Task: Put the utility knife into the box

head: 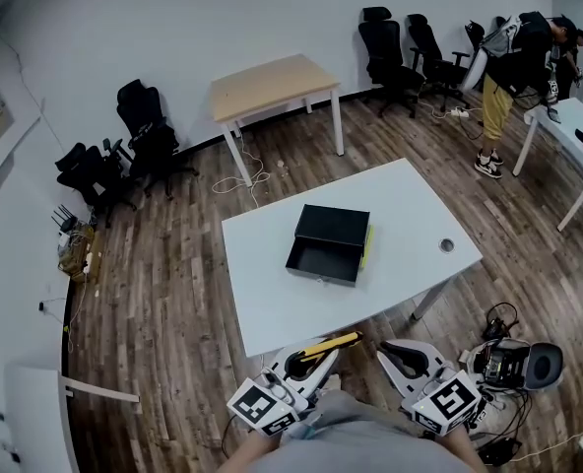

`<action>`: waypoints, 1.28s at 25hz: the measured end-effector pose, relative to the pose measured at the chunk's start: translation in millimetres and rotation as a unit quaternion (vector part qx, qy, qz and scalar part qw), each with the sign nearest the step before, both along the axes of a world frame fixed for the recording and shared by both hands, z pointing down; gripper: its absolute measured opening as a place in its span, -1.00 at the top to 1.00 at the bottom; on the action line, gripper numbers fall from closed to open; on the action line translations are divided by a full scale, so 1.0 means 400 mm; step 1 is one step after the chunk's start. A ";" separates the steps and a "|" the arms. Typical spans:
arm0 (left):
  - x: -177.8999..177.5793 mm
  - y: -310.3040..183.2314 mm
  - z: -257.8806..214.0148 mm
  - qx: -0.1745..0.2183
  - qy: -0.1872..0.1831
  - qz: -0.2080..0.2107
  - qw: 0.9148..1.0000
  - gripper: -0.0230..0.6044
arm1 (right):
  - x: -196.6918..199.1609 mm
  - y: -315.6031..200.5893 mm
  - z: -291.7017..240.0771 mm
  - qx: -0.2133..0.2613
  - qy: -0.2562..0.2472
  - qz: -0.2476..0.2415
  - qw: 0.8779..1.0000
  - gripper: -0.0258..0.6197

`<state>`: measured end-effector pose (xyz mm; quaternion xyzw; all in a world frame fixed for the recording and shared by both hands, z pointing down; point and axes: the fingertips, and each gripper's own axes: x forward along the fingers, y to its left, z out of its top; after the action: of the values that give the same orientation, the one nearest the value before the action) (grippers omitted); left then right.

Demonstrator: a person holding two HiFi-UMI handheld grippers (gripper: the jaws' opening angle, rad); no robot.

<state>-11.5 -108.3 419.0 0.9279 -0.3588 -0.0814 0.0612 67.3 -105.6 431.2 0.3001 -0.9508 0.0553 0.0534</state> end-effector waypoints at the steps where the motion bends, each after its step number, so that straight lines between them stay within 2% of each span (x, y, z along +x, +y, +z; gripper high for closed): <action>1: -0.001 -0.014 0.001 0.000 0.001 0.001 1.000 0.72 | -0.003 -0.012 0.001 0.000 0.001 0.001 1.000 0.82; 8: -0.015 -0.141 0.009 -0.005 -0.005 0.021 1.000 0.72 | -0.011 -0.136 -0.015 0.009 -0.002 0.030 1.000 0.82; 14: -0.038 -0.215 0.021 -0.010 -0.005 0.021 1.000 0.72 | -0.032 -0.207 -0.004 0.011 0.000 0.028 1.000 0.82; 32: -0.048 -0.290 0.058 -0.024 -0.027 0.025 0.999 0.72 | -0.035 -0.244 0.012 -0.004 0.002 0.042 0.999 0.82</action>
<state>-30.8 -224.5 442.4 0.9367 -0.3386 -0.0463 0.0761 53.3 -203.2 435.9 0.3401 -0.9368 0.0610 0.0546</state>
